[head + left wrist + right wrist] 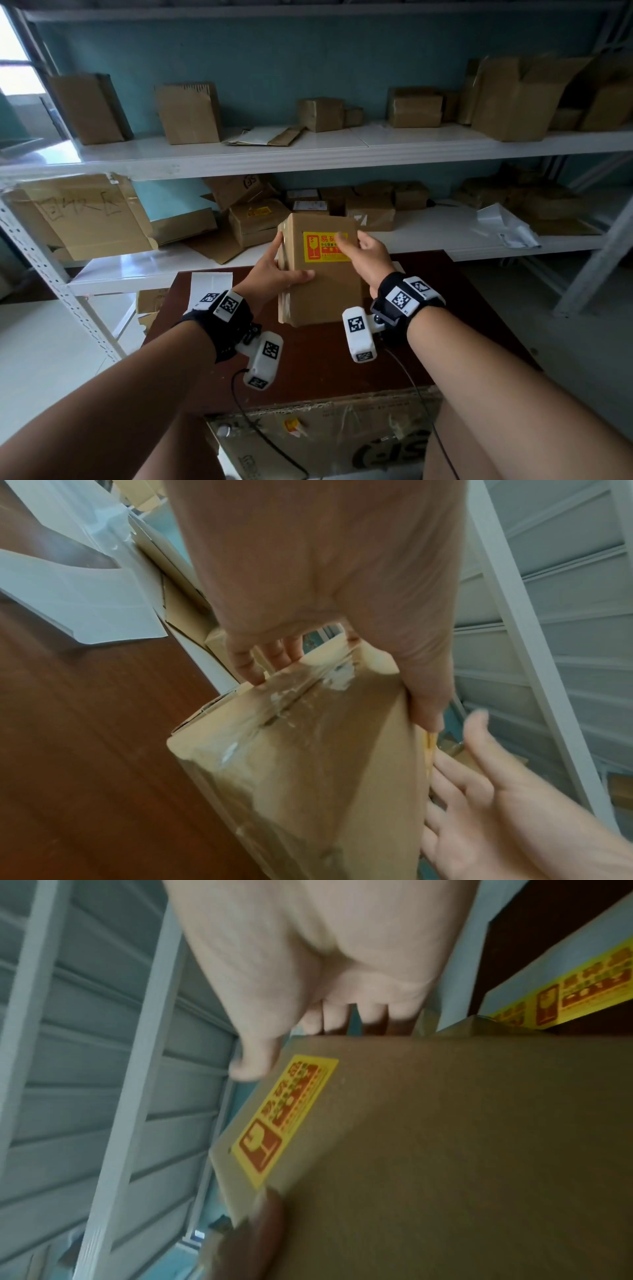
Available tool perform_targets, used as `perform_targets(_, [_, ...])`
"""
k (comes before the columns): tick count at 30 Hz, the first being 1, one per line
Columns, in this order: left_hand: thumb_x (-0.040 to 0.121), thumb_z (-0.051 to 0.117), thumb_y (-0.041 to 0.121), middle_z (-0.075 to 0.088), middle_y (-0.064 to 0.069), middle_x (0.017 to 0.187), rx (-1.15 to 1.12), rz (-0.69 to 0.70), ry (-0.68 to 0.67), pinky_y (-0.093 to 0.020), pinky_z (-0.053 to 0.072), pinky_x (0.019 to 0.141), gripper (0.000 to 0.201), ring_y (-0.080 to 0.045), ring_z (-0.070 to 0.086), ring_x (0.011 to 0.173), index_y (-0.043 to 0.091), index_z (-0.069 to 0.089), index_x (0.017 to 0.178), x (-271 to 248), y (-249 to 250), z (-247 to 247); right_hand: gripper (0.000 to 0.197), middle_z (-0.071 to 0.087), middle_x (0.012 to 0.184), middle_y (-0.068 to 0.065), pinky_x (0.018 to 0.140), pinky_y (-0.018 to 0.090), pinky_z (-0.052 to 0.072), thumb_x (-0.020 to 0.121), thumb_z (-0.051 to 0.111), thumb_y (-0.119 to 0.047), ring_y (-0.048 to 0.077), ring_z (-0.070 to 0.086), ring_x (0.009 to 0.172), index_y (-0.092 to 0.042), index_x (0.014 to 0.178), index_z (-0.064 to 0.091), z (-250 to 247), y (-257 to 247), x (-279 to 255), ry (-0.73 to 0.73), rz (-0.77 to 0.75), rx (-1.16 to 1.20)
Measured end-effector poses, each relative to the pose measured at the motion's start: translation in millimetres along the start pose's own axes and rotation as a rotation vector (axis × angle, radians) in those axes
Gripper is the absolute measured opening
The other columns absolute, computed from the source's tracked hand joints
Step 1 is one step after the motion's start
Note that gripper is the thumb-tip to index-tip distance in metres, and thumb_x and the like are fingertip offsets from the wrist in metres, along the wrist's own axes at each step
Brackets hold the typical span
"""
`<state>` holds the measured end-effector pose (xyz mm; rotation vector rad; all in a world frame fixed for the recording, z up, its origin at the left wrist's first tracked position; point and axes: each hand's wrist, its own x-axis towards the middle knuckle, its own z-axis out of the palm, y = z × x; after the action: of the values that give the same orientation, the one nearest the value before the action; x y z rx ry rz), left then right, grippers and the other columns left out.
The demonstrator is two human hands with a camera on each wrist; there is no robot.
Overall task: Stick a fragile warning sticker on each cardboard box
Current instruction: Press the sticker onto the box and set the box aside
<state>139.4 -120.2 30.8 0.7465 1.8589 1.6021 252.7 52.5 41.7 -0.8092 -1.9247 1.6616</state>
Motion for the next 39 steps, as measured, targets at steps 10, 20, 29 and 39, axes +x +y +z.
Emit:
perform_targets(10, [0.074,0.086,0.019,0.073,-0.003,0.117,-0.011,0.021,0.017,-0.044,0.051,0.1,0.11,-0.019,0.07,0.107,0.046,0.017,0.154,6,12,-8,0.119,0.065,0.133,-0.004,0.1,0.047,0.053,0.041,0.077,-0.083,0.018,0.063,0.119,-0.025,0.142,0.052,-2,11,24,-0.056,-0.057,-0.08])
perform_targets(20, [0.077,0.071,0.065,0.071,0.003,0.113,0.178,-0.059,0.089,-0.045,0.054,0.091,0.052,-0.016,0.068,0.101,0.034,0.062,0.116,-1,38,-1,0.049,0.051,0.148,-0.001,0.099,0.021,0.037,0.103,0.053,-0.03,0.016,0.046,0.136,-0.013,0.148,0.045,-2,1,-6,-0.055,-0.061,-0.084])
perform_targets(29, [0.099,0.033,0.062,0.067,-0.011,0.11,0.294,-0.159,0.24,-0.036,0.056,0.067,0.059,-0.026,0.066,0.098,0.014,0.065,0.108,3,48,2,0.047,0.056,0.144,-0.001,0.112,0.039,0.042,0.102,0.052,-0.034,0.019,0.052,0.133,-0.017,0.145,0.05,5,5,3,-0.034,-0.095,-0.142])
perform_targets(39, [0.098,0.037,0.063,0.069,-0.008,0.116,0.244,-0.125,0.216,-0.041,0.06,0.077,0.058,-0.024,0.068,0.098,0.016,0.063,0.12,0,42,2,0.047,0.047,0.152,0.003,0.109,0.029,0.036,0.106,0.046,-0.025,0.02,0.044,0.139,-0.012,0.15,0.041,-2,9,4,-0.019,-0.07,-0.105])
